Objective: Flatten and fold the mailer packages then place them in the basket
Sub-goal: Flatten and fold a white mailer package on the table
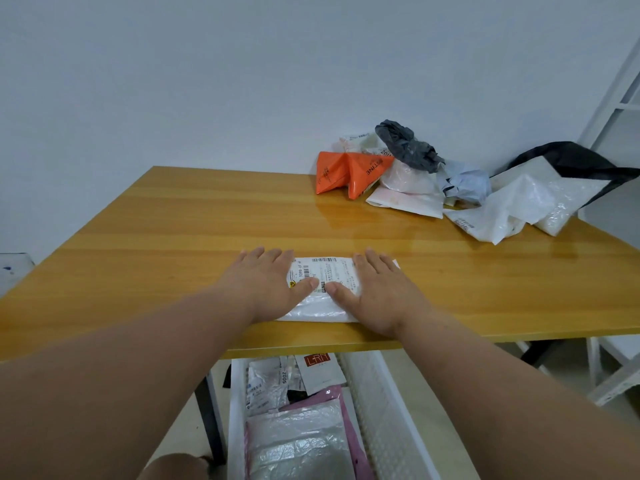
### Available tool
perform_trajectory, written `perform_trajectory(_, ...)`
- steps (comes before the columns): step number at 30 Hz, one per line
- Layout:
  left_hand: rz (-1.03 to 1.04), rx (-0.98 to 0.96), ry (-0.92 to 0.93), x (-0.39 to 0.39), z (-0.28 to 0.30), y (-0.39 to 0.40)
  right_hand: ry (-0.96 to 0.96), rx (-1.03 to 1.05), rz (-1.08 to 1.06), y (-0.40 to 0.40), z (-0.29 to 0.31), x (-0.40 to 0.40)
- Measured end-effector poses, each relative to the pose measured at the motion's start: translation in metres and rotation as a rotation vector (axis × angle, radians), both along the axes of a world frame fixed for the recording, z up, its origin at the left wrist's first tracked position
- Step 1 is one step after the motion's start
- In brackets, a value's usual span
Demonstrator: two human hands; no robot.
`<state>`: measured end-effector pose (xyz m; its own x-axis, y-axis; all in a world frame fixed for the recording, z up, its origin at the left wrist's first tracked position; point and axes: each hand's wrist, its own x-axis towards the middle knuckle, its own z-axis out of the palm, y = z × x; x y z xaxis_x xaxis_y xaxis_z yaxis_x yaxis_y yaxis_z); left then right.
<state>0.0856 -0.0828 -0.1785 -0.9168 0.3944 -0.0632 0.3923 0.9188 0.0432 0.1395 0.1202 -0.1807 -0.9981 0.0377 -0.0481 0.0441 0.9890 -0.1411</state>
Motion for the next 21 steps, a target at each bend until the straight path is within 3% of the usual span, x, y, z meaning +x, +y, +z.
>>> perform_trajectory(21, -0.038, -0.034, 0.082, 0.0062, 0.0026, 0.0011, -0.005, 0.08, 0.061, -0.0062, 0.009, 0.0011)
